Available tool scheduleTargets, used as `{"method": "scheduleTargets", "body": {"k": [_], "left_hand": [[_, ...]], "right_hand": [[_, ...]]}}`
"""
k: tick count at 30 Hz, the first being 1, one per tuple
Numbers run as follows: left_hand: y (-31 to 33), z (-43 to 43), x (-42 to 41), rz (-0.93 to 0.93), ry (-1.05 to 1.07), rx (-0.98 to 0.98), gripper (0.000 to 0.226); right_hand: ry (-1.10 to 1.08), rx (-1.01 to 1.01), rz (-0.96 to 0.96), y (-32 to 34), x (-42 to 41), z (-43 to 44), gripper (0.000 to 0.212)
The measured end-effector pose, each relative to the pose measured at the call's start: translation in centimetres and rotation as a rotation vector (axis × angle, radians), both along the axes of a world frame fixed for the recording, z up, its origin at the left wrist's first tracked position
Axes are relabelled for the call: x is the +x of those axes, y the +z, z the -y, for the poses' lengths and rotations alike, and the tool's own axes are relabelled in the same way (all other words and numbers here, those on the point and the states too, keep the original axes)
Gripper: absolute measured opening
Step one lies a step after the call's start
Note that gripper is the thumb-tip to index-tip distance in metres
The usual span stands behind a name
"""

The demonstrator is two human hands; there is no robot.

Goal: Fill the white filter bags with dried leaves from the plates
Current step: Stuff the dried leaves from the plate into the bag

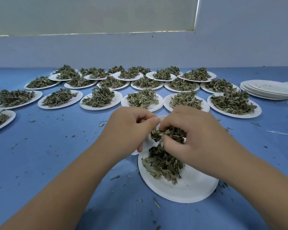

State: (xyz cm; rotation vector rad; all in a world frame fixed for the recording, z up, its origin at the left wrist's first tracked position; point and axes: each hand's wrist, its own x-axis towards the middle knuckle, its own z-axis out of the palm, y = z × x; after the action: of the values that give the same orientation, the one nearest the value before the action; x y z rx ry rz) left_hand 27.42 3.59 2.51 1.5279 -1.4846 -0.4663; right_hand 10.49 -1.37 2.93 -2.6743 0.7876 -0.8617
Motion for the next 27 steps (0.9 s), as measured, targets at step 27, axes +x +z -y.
{"method": "scheduleTargets", "body": {"k": [27], "left_hand": [[-0.06, 0.04, -0.54, -0.027, -0.024, -0.001, 0.021]], "right_hand": [[0.03, -0.101, -0.051, 0.02, 0.44, -0.33, 0.013]]}}
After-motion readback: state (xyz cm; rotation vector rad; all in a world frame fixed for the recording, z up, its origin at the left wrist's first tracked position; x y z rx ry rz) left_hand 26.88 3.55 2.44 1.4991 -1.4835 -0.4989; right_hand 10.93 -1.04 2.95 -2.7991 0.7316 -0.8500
